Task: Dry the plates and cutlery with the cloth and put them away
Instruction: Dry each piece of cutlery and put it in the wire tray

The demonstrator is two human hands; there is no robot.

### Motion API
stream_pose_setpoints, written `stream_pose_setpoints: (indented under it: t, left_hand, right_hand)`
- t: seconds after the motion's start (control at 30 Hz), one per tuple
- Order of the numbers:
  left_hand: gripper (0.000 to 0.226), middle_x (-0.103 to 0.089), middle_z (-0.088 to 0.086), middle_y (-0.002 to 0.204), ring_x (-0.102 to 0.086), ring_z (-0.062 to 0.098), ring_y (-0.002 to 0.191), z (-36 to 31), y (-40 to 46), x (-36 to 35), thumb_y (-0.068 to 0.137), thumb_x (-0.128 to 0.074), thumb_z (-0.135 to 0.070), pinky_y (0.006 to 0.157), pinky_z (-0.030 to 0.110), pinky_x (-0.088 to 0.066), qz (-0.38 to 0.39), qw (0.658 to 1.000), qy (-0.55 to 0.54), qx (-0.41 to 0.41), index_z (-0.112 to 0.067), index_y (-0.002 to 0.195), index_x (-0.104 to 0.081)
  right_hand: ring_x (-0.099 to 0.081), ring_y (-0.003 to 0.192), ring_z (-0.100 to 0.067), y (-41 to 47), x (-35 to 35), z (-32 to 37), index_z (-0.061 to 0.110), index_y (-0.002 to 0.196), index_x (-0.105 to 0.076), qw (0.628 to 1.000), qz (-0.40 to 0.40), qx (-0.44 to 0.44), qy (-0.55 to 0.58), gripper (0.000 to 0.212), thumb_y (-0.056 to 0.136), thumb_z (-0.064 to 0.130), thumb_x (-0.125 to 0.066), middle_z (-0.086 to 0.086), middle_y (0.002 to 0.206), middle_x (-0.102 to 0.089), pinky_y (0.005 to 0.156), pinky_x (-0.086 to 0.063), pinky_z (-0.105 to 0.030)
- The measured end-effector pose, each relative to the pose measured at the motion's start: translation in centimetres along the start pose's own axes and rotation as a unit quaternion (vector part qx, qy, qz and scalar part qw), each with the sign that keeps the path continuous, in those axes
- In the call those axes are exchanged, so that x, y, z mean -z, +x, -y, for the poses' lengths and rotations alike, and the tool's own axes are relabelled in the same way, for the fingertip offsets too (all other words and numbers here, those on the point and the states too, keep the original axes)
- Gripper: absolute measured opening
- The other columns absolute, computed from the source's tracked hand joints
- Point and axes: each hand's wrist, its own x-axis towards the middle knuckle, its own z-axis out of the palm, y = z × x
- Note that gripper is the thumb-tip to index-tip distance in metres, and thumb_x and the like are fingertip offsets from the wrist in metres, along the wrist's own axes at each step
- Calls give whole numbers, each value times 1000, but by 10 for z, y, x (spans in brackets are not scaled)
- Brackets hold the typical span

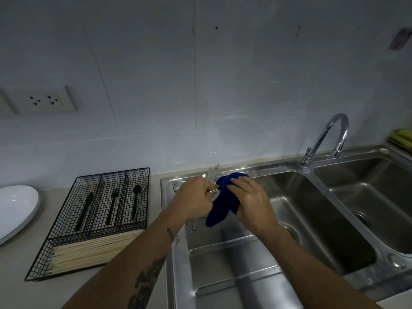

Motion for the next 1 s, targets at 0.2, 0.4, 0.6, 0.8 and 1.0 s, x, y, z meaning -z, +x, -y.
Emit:
stream_pose_setpoints:
  t: [0.2, 0.4, 0.6, 0.8, 1.0]
  left_hand:
    - [22, -63, 0, 80, -59, 15, 67, 4, 2, -1, 82, -52, -7, 57, 30, -51, -16, 1000, 17, -10, -15, 79, -72]
    - [20, -62, 0, 78, -58, 15, 66, 4, 5, -3, 83, -53, -8, 57, 33, -53, -16, 999, 21, -26, -14, 78, -72]
    - [22, -60, -2, 84, -59, 15, 71, 7, 4, -4, 86, -53, -9, 58, 27, -46, -15, 999, 29, -44, -16, 87, -74]
    - [26, -56, -3, 97, -58, 17, 89, 11, 5, 1, 97, -50, -16, 79, 34, -51, -76, 993, 87, -32, -20, 100, -75]
    - [25, -69, -1, 89, -63, 19, 88, 11, 8, 3, 93, -49, -13, 71, 24, -34, -71, 996, 19, 42, -14, 84, -73]
  right_hand:
    - [-60, 99, -27, -1, -1, -4, 9, 107, -73, 999, -18, 32, -40, 54, 54, 3, -79, -5, 114, -70, 86, -53, -37]
    - [-54, 97, -26, -1, 0, 0, 10, 113, -69, 998, 19, 36, -50, 52, 62, 12, -77, -2, 123, -65, 86, -50, -34]
    - [-53, 90, -25, 2, 0, -17, 12, 107, -72, 1000, 5, -15, -20, 49, 59, 14, -85, -1, 115, -68, 81, -51, -32]
    - [-53, 100, -28, 13, 13, -22, 13, 103, -73, 980, -58, -175, 77, 46, 65, -8, -61, -1, 104, -71, 87, -43, -29]
    - [-51, 113, -29, 13, 16, 2, 9, 117, -69, 978, -67, -146, 131, 58, 62, -9, -63, -5, 121, -66, 101, -38, -28]
